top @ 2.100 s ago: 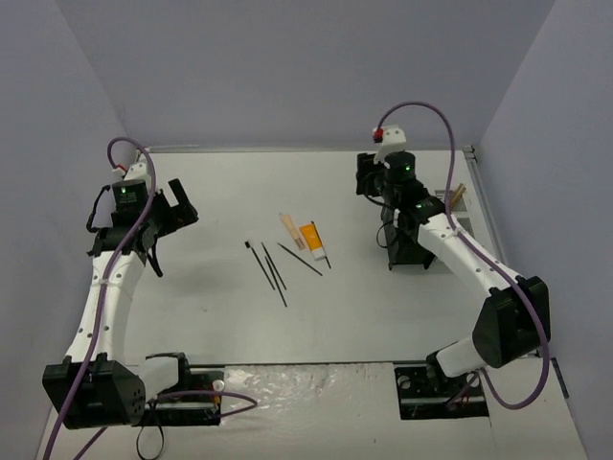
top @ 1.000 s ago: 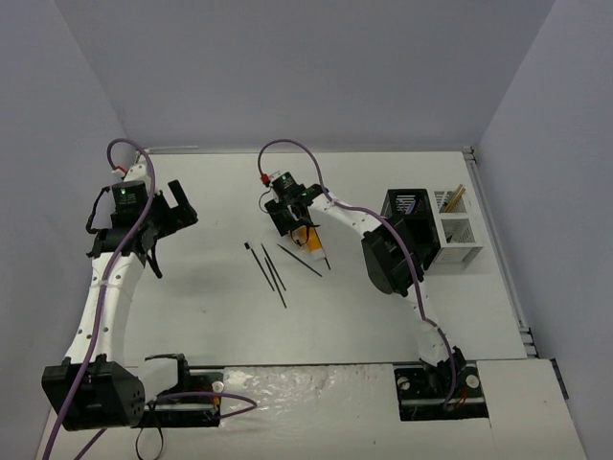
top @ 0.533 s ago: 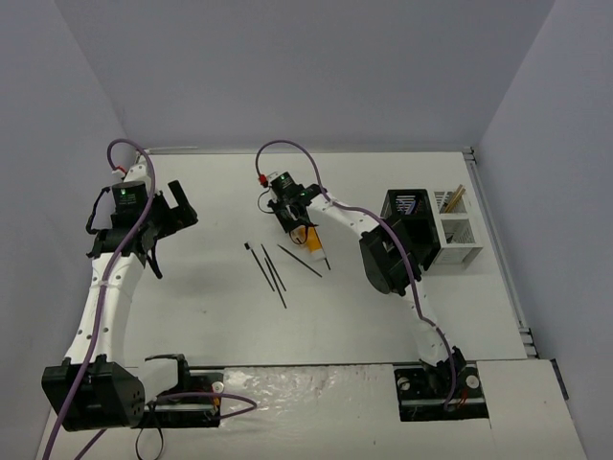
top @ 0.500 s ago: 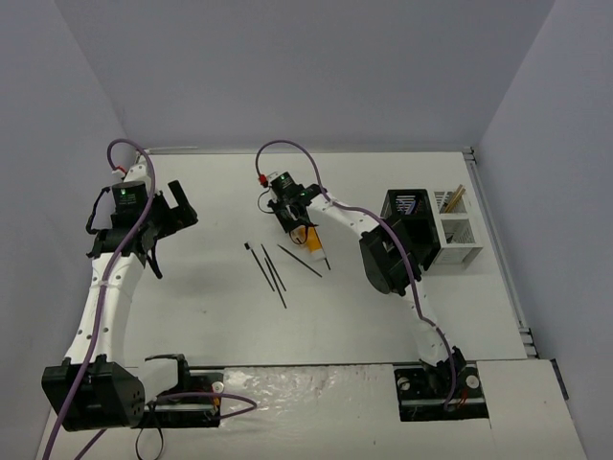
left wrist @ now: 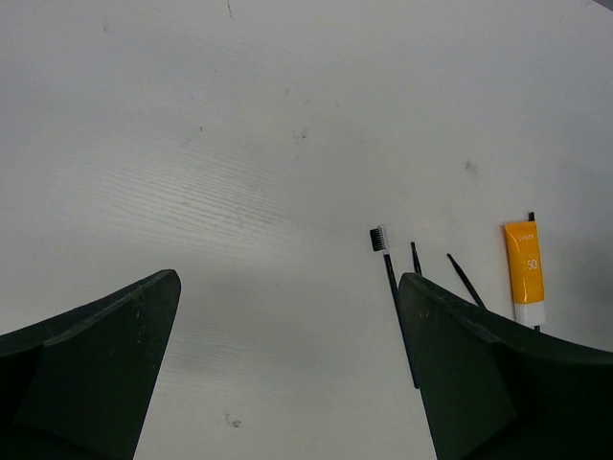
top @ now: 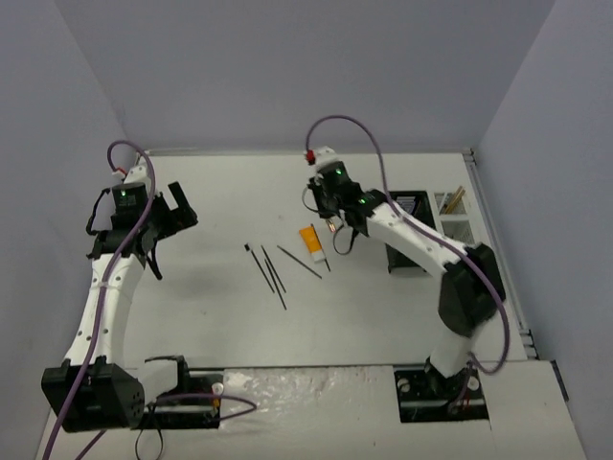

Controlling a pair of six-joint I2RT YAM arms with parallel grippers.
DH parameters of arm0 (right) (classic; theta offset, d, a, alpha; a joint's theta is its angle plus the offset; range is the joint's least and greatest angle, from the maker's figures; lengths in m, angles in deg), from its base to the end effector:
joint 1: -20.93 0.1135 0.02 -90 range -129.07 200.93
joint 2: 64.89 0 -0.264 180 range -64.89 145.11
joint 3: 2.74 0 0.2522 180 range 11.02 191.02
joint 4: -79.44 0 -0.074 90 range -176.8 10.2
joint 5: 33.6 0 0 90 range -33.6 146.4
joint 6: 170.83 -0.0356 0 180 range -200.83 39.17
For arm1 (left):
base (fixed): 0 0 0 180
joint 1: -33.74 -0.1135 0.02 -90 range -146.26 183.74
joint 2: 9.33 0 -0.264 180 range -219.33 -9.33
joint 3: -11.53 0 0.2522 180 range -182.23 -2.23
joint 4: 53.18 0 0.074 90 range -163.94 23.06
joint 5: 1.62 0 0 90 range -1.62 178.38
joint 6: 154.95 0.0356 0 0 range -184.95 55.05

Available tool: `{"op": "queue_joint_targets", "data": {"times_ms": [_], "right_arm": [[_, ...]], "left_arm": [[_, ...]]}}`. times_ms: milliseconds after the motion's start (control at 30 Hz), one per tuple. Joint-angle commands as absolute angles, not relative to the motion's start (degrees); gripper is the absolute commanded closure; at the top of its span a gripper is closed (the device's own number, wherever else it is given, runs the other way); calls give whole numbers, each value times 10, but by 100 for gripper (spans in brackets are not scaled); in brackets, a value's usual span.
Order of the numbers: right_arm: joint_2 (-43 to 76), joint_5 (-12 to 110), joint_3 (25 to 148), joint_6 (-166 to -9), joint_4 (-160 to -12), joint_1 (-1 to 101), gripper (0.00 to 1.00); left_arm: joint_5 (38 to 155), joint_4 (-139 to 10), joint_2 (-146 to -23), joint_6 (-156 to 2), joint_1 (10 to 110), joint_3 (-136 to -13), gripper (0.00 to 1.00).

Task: Organize the makeup

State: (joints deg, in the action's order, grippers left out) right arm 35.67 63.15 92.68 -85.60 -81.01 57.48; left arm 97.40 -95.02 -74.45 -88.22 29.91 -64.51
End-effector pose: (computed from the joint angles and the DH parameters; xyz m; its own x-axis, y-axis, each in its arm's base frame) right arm 0.3390 0.2461 0.3048 -0.3764 -0.1763 -0.9095 -0.4760 0.8791 0.0266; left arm 0.2500 0.0111 0.3447 -0.4979 -0.4244 -0.7563 -0.1399 0.9000 -0.4129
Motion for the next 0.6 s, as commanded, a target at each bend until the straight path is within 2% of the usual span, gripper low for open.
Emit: {"op": "queue_joint_targets", "data": {"times_ms": [0, 133, 267, 567], "right_arm": [[193, 724, 817, -877, -945, 486, 100], [65, 770, 682, -868, -1017, 396, 100], [-12, 788, 590, -870, -1078, 297, 100], [-14, 831, 518, -886, -1195, 223, 100]], "left_arm": [[976, -929, -734, -889, 295, -665, 3], [975, -927, -735, -890, 295, -665, 3], [976, -927, -735, -890, 295, -664, 3], [978, -924, -737, -891, 295, -663, 3]]}}
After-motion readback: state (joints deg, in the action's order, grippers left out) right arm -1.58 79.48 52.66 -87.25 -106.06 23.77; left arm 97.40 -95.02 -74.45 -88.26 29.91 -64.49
